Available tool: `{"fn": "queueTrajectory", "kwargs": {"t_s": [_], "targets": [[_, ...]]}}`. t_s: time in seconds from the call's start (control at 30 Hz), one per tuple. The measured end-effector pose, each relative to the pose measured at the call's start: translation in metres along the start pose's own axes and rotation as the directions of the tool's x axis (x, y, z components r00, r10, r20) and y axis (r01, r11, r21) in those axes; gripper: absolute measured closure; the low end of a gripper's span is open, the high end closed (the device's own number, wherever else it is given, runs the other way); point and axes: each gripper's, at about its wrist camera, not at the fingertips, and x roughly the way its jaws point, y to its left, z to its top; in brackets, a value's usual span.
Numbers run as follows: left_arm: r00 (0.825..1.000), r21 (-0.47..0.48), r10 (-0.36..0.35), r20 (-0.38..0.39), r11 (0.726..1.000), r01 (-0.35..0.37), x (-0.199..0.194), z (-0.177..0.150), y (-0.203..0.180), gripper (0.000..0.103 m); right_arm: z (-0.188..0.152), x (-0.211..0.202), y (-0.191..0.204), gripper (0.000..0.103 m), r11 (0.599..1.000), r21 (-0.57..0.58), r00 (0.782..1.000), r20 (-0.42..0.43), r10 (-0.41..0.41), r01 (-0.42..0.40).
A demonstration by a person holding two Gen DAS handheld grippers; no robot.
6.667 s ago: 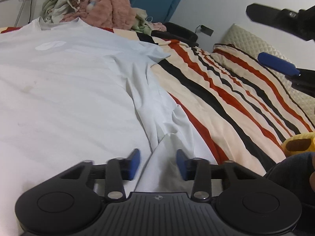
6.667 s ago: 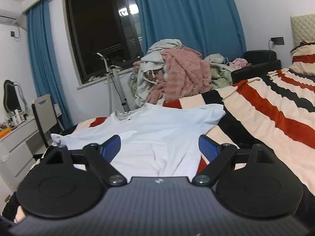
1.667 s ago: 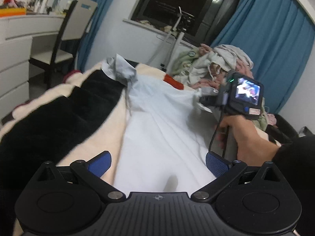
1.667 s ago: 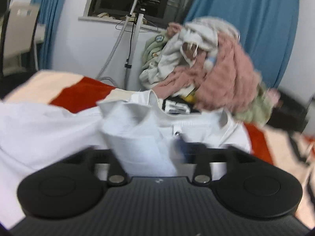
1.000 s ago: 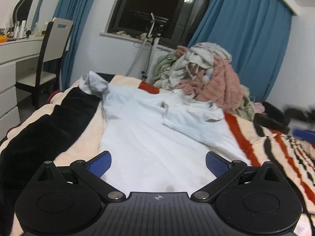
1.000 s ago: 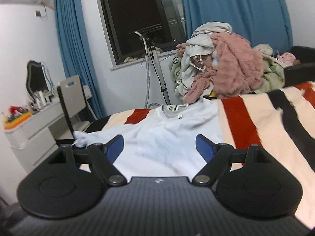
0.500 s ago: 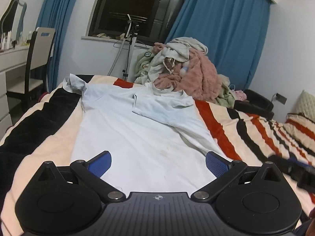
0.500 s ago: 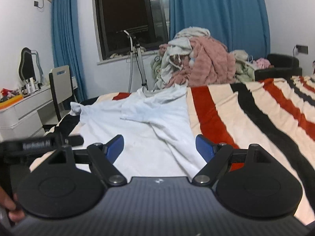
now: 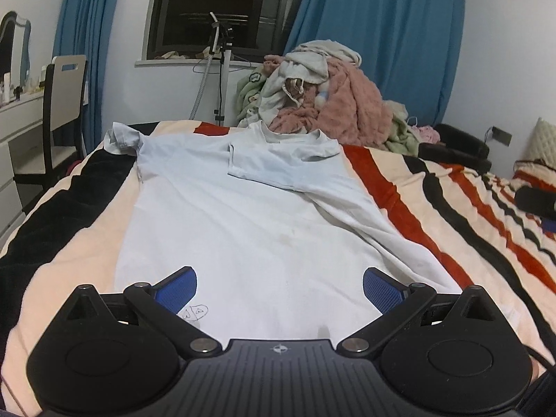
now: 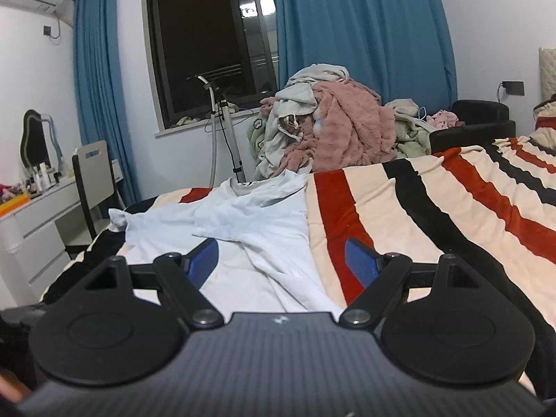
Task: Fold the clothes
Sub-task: 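Lay the lifted side over the T-shirt body and open the right gripper, then grasp the other T-shirt side with the left gripper and fold it inward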
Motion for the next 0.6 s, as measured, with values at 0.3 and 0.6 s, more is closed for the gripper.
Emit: {"fn": "queueTrajectory", "kwargs": {"t_s": [0.3,0.6], "targets": [[0.994,0.051,-0.079,-0.082,0.995,0.083,0.013,-0.002,-0.049,0.012,0.017,-0.017,-0.056,0.022,0.987,0.158,0.995,0.09,-0.045,0.03],[0.946,0.188,-0.304,-0.117,0.928,0.321,0.038,-0.003,-0.154,0.016,0.016,-0.031,-0.122,0.021,0.908,0.392,0.967,0.136,-0.214,0.145]]}}
